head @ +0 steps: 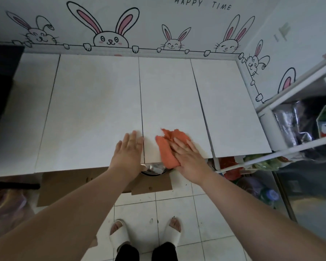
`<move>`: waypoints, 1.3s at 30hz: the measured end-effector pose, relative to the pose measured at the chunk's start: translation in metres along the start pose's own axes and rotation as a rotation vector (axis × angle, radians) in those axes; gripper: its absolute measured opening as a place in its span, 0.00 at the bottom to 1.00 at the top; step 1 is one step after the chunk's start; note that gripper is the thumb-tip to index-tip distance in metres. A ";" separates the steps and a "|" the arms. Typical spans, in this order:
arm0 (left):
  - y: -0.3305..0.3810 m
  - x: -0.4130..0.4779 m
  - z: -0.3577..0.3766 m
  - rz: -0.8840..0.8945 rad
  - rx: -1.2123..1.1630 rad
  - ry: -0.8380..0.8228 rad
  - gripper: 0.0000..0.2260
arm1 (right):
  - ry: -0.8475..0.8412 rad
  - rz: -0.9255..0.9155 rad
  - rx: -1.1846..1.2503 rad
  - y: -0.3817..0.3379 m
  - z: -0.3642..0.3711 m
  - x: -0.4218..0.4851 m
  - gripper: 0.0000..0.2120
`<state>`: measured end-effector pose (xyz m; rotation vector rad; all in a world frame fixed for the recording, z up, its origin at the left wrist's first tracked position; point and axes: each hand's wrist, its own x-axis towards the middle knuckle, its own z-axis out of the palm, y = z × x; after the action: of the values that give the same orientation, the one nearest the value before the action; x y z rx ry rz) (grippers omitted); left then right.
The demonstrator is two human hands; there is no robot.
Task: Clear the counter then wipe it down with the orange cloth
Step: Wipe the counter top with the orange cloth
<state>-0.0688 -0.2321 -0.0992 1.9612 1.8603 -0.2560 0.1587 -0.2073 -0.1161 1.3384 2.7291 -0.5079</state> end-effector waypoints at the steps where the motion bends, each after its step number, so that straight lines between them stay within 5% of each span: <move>1: 0.004 0.001 0.000 0.019 0.020 0.009 0.42 | 0.038 0.105 -0.007 0.007 -0.001 -0.007 0.31; 4: 0.024 0.009 0.000 0.070 0.041 -0.004 0.42 | 0.099 0.324 0.111 -0.001 0.003 -0.009 0.34; 10: 0.064 0.020 0.004 0.153 0.038 -0.035 0.39 | 0.052 0.157 0.083 0.016 -0.008 -0.015 0.31; 18: 0.102 0.032 0.010 0.183 0.026 -0.062 0.39 | 0.438 0.426 0.392 0.083 -0.030 -0.050 0.25; 22: 0.123 0.040 0.016 0.213 0.056 -0.066 0.40 | 0.120 0.437 0.114 0.098 -0.018 -0.060 0.38; 25: 0.135 0.046 0.018 0.207 0.061 -0.063 0.39 | 0.039 0.361 0.005 0.108 -0.009 -0.075 0.48; 39: 0.160 0.048 0.022 0.100 0.068 -0.024 0.34 | 0.280 0.285 0.173 0.096 -0.003 -0.062 0.31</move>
<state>0.0961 -0.2006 -0.1107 2.0799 1.7543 -0.3151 0.2722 -0.1985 -0.1268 1.9407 2.6777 -0.5811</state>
